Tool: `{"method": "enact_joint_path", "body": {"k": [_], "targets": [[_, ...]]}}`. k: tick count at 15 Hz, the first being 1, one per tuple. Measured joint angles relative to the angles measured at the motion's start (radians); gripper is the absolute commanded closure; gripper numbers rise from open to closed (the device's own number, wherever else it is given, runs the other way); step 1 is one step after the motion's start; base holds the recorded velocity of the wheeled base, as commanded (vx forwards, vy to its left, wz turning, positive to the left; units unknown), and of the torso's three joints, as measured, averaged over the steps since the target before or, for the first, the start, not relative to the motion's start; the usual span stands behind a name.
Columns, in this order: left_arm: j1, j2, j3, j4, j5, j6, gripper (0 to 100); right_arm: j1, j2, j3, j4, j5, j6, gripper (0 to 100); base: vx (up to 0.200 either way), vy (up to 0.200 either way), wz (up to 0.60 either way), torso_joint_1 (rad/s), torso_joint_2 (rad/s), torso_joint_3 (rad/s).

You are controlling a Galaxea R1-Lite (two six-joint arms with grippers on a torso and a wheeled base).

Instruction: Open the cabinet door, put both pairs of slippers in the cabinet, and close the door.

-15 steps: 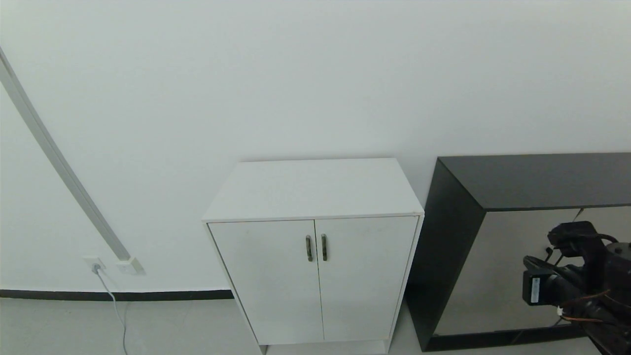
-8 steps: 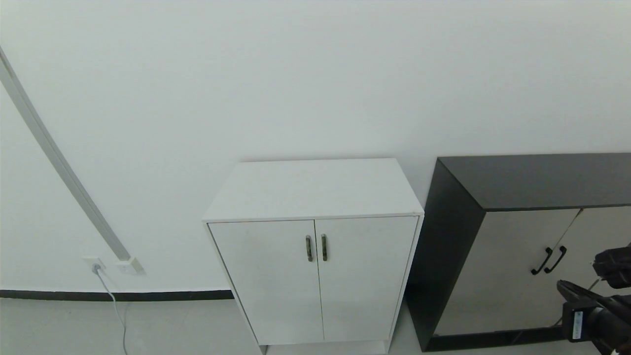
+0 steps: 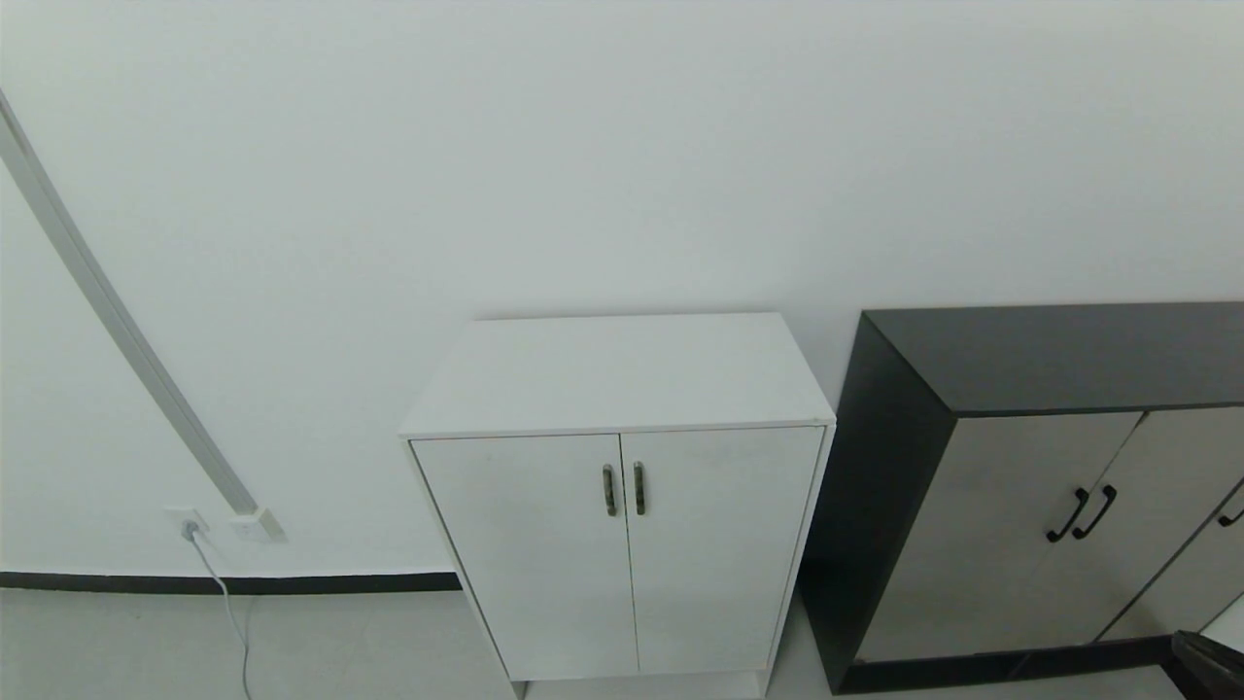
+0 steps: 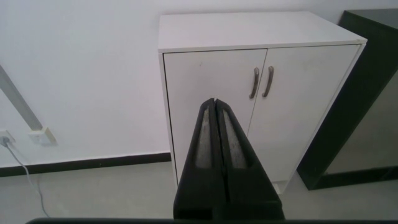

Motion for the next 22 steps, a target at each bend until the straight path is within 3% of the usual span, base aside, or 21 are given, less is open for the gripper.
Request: {"method": "enact_joint_path", "body": {"k": [7,10,15,18,22], "targets": [[0.000,0.000,0.000,0.000,0.000,0.002,100,0.001,-0.433,-0.009,0.471,0.174,0.008,100,0.000,0.000,0.00,0.000,0.00,0.000],[0.000,0.000,0.000,0.000,0.000,0.002,100,0.002,-0.500,-0.004,0.527,0.241,0.008,100,0.000,0.000,0.00,0.000,0.00,0.000],[0.000,0.000,0.000,0.000,0.000,0.002,100,0.013,-0.523,-0.004,0.531,0.260,0.018,100,0.000,0.000,0.00,0.000,0.00,0.000],[0.000,0.000,0.000,0.000,-0.001,0.002,100,0.029,-0.545,-0.002,0.571,0.364,0.048,100,0.000,0.000,0.00,0.000,0.00,0.000],[0.000,0.000,0.000,0.000,-0.001,0.002,100,-0.006,-0.565,-0.003,0.570,0.369,0.028,100,0.000,0.000,0.00,0.000,0.00,0.000]]}}
